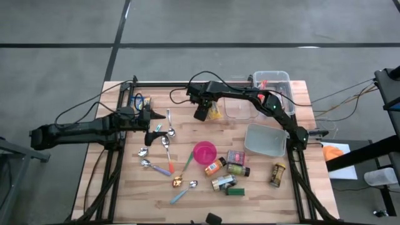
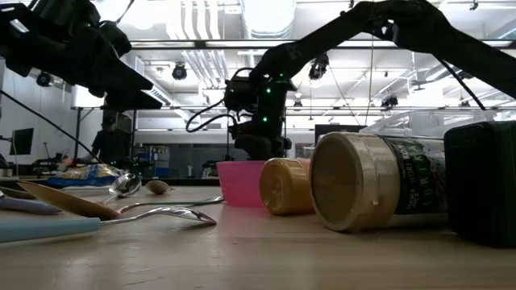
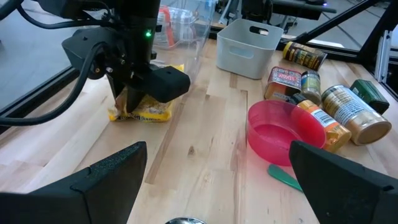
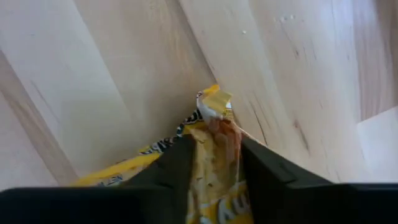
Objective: Pick & Place Food Item
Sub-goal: Put the yellow noodle pack into the white bin
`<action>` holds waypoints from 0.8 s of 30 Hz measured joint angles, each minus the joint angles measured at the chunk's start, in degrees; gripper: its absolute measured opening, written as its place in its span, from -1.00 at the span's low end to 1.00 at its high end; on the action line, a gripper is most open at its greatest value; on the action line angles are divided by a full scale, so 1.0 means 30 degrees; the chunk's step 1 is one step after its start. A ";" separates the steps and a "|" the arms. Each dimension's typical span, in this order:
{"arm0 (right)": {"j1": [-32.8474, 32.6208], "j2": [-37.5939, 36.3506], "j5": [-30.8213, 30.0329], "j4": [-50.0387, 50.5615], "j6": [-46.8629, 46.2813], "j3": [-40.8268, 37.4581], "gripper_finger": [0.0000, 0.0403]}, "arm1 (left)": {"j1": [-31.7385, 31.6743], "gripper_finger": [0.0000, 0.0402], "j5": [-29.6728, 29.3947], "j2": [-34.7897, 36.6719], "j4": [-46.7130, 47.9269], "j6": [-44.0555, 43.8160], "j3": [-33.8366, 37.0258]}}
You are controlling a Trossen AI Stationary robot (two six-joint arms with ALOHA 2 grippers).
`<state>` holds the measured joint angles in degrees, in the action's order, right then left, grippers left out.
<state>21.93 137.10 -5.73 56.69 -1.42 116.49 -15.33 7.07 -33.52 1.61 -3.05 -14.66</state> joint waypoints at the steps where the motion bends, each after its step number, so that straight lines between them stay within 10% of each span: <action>1: -0.0010 0.0000 -0.0003 -0.0003 -0.0001 0.0000 -0.57 | -0.0002 0.96 -0.0006 0.0006 0.0000 0.0005 0.0000; 7: -0.0211 -0.0024 -0.0042 -0.0007 -0.0030 0.0000 -0.93 | -0.0007 0.96 0.0000 0.0000 0.0000 0.0001 0.0000; 24: -0.1520 -0.2106 -0.0864 -0.0853 0.0392 -0.0015 -0.95 | -0.0001 0.96 -0.0001 0.0000 0.0000 0.0000 0.0000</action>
<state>17.37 130.78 -8.32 54.13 -0.24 116.44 -15.33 7.07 -33.52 1.61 -3.05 -14.66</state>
